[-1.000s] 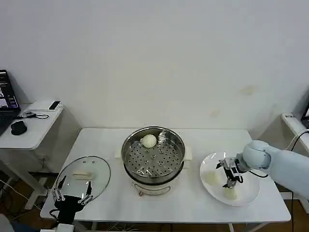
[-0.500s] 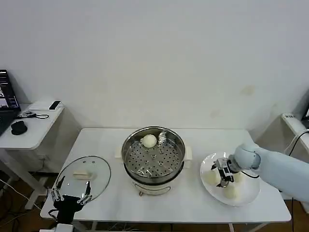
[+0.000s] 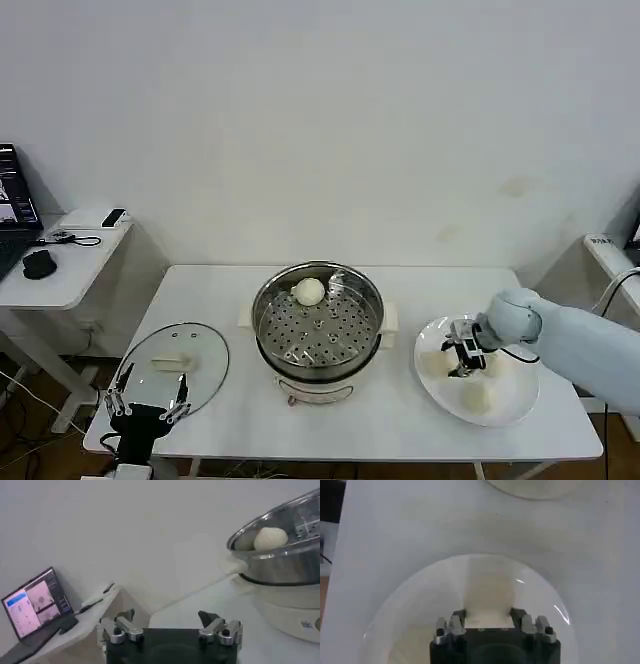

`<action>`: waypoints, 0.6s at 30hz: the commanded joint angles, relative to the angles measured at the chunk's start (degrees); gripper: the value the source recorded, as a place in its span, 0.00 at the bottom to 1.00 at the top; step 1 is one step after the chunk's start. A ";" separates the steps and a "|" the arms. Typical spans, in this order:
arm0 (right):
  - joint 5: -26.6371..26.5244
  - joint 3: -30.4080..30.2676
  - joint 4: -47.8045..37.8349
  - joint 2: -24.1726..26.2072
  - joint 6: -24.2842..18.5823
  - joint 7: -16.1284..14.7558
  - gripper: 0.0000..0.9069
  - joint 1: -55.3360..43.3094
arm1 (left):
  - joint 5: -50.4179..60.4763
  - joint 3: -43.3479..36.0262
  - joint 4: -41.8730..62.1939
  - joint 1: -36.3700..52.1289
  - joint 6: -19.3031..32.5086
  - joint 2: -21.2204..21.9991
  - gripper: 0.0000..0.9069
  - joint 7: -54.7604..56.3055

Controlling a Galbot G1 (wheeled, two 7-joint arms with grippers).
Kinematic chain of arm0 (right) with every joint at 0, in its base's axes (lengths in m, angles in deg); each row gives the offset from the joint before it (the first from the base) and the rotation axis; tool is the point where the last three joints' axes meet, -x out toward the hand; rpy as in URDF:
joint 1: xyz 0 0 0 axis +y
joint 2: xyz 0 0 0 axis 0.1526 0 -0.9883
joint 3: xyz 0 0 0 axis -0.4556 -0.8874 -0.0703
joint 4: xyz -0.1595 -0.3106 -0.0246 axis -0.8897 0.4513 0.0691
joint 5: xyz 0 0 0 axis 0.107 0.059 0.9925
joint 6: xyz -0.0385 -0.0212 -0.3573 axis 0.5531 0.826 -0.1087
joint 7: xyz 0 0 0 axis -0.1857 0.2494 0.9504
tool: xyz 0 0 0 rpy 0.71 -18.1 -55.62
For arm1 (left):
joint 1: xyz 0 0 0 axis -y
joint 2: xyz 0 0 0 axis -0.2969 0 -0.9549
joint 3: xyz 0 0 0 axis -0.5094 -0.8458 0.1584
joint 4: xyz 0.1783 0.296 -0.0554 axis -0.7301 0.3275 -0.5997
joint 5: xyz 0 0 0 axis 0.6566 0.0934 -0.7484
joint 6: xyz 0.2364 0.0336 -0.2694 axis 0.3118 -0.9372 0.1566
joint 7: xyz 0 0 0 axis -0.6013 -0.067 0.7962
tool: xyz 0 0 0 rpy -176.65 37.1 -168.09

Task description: Take steamed baozi put them in steamer then cover it.

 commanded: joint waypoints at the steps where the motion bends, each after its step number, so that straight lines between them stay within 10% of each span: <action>1: -0.25 1.37 0.58 0.81 0.12 -1.07 0.63 -0.14 | -0.01 0.02 -0.18 -0.03 0.02 0.02 1.00 0.02; 18: -11.70 -2.77 7.89 4.81 3.14 -1.45 0.64 -22.70 | 0.01 -0.21 -0.84 0.93 0.06 -0.64 1.00 0.02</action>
